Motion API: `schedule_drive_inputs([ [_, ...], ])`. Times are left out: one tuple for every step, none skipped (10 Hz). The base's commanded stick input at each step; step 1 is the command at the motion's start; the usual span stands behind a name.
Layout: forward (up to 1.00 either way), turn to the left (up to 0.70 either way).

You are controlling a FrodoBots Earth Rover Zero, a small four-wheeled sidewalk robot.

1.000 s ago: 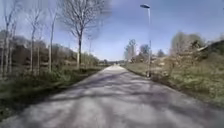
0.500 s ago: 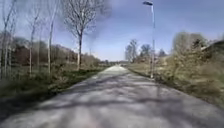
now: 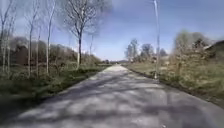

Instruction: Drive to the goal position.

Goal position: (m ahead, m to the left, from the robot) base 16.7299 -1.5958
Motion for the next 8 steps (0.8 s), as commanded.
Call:
schedule_drive_inputs([
  [0.85, 0.00],
  [0.85, 0.00],
  [0.85, 0.00],
  [0.85, 0.00],
  [0.85, 0.00],
  [0.85, 0.00],
  [0.85, 0.00],
  [0.85, 0.00],
])
